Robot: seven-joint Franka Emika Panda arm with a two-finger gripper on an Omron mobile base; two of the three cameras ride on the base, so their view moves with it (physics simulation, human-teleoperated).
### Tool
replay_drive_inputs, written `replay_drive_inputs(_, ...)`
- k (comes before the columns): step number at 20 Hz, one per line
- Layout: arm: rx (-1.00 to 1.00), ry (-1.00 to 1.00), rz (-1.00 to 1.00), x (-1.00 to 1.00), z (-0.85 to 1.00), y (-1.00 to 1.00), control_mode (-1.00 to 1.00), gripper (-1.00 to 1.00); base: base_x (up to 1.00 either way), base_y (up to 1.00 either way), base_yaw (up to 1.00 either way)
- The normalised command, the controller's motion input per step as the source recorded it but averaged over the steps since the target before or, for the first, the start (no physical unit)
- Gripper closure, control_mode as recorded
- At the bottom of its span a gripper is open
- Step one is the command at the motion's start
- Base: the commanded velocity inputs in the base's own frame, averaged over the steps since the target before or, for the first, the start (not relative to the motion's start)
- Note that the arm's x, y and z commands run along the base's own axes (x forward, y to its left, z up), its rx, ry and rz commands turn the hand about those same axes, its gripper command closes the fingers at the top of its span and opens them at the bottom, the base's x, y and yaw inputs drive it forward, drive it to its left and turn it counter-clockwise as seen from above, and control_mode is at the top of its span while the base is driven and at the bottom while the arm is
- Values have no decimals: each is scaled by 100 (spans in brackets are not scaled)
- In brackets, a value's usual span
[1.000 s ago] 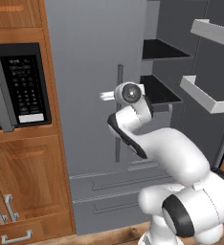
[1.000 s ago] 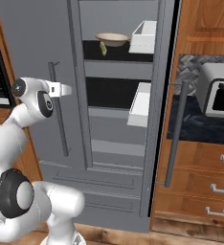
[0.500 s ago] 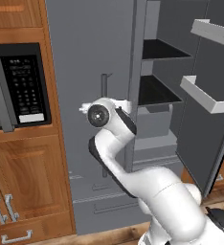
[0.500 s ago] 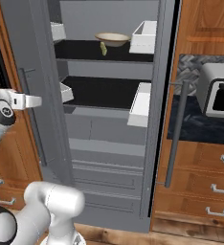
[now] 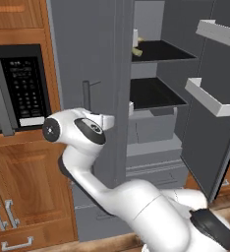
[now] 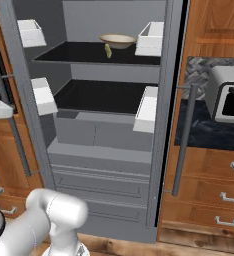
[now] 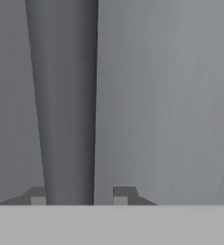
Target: Retrieve the butter from the fridge and place it on a plate on the dining table. Then retrieve the butter knife by the fridge and place it near the plate.
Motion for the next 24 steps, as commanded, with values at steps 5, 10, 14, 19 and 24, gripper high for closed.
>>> replay_drive_inputs(5, 0, 0, -17, -16, 0, 34, -100, -100, 0, 0, 0)
replay_drive_inputs(10, 0, 0, -3, 0, 0, 15, -100, -100, 0, 0, 0)
replay_drive_inputs(14, 0, 0, 0, 3, 0, 24, -100, -100, 0, 0, 0)
replay_drive_inputs(19, 0, 0, -4, -3, 0, 9, -100, -100, 0, 0, 0)
replay_drive_inputs(24, 0, 0, -10, -37, 0, 1, -100, -100, 0, 0, 0)
